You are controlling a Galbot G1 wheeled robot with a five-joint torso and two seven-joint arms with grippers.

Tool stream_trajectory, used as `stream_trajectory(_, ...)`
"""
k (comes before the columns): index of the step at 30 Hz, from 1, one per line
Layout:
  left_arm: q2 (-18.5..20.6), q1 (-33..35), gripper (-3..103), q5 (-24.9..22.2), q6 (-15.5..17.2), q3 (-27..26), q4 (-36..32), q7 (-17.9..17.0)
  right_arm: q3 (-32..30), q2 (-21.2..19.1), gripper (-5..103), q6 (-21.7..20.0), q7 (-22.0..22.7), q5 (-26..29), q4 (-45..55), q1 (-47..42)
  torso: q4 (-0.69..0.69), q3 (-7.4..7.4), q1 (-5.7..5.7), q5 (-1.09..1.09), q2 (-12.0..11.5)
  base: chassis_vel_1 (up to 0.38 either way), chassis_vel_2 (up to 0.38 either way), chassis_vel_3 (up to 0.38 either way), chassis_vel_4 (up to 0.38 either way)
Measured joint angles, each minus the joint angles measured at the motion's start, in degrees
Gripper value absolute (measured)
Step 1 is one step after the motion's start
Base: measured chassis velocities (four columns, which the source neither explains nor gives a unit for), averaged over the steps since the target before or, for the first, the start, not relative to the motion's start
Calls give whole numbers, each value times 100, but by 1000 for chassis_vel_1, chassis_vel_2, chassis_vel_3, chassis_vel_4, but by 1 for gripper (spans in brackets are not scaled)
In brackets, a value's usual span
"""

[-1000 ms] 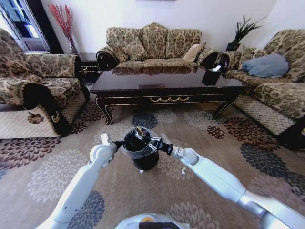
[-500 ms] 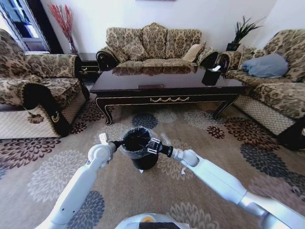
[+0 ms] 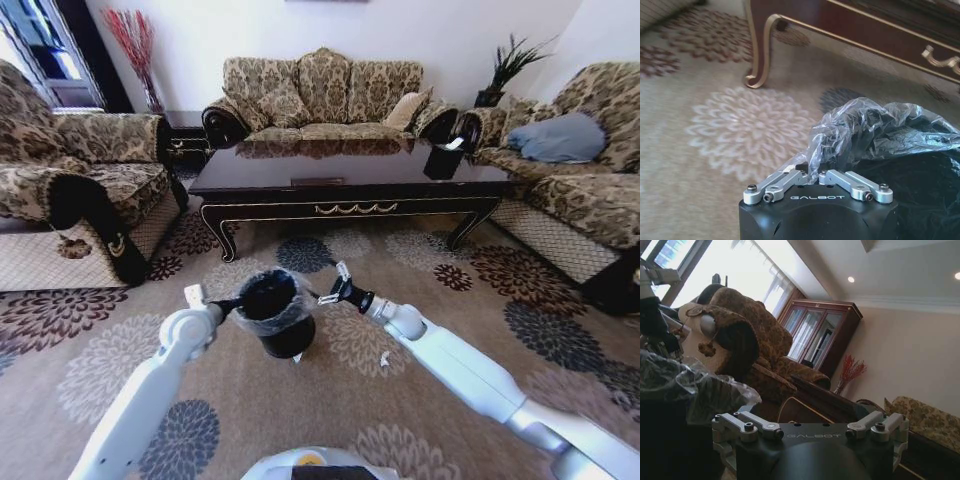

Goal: Move to the front of the table and pick up the trash from the floor, then place it into the trash bin.

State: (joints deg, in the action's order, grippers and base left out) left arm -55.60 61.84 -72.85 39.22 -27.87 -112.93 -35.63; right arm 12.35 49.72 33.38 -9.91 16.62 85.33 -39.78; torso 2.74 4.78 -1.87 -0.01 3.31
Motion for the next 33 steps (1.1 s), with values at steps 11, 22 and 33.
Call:
stream_trajectory(11,292,515,5,-291,-103,-1115,-349,-185,-105,428,100,94,144,-399,-776,-336,0,0,0,0,0,0,0,0,0)
stream_trajectory(22,571,753,5,-577,-106,-1693,-643,-296,-64,82,100,-1937,1541,877,-594,-1053,2,0,0,2,1,0,0,0,0)
stream_trajectory(33,551,928,5,-571,-90,-1686,-845,-407,-69,-23,100,-3813,2611,2860,-309,-1256,0,0,0,1,1,0,0,0,0)
